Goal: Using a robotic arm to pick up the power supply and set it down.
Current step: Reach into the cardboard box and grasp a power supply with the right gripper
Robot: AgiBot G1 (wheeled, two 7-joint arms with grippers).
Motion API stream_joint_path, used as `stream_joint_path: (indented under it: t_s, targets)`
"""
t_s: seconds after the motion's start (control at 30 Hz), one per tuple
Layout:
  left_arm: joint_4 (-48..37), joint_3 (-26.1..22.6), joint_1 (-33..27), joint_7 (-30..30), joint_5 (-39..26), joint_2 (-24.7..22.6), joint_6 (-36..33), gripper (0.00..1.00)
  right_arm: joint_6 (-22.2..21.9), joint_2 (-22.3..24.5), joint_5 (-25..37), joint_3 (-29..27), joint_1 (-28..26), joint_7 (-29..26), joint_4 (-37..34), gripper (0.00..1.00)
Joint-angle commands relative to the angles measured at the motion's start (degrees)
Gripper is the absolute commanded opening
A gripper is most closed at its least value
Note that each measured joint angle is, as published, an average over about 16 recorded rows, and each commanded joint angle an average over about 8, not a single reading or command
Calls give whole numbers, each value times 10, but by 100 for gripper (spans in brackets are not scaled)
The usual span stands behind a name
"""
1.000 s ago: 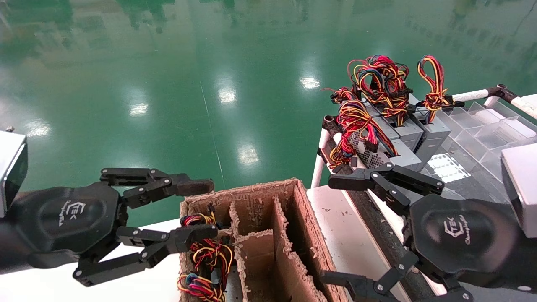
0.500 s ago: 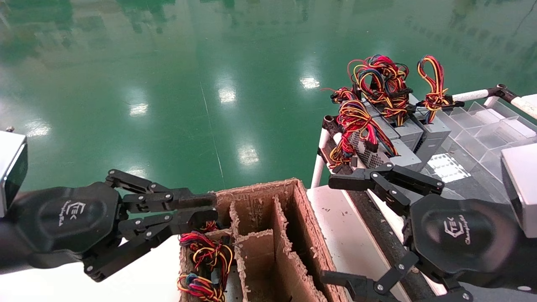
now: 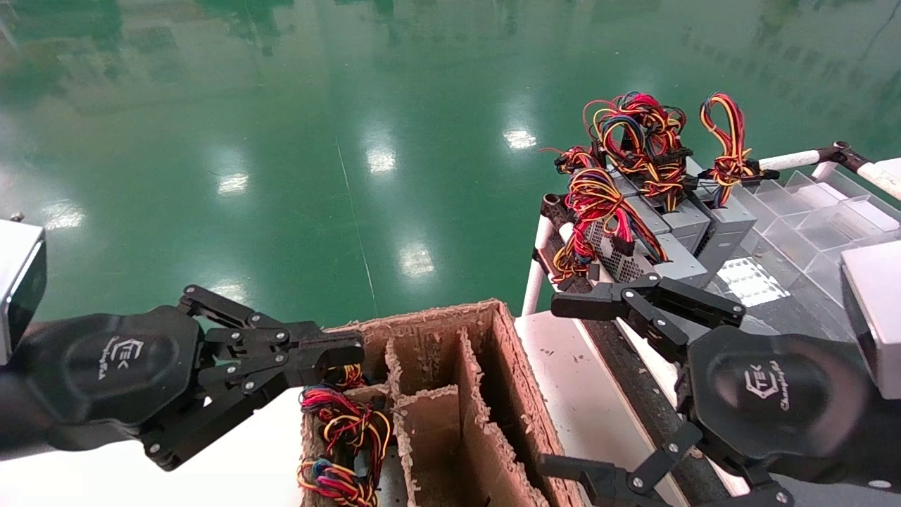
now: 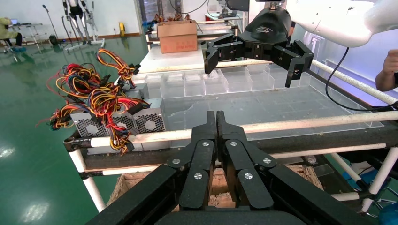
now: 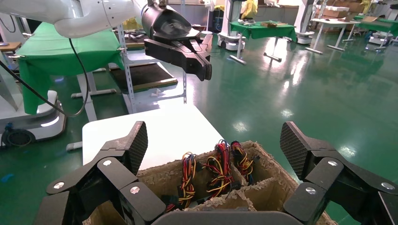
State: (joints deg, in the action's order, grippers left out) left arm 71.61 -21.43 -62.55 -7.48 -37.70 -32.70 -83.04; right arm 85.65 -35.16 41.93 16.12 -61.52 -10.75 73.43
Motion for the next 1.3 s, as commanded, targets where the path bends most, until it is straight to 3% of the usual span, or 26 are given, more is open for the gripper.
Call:
stream_joint_path:
  t_s: [0.03,0.67,0.93,1.3]
  targets:
    - [0,0,0,0,0,0,0,100,0,1,-1,-1,0,0,1,100]
    - [0,0,0,0,0,0,0,100,6,-34,57,48,-11,-16,-18,100]
    - [0,0,0,0,0,0,0,100,-9,-116,152,121,-23,-33,7,100]
    - [0,0,0,0,0,0,0,100,-36,-205,228,170,-49,-22,-41,100]
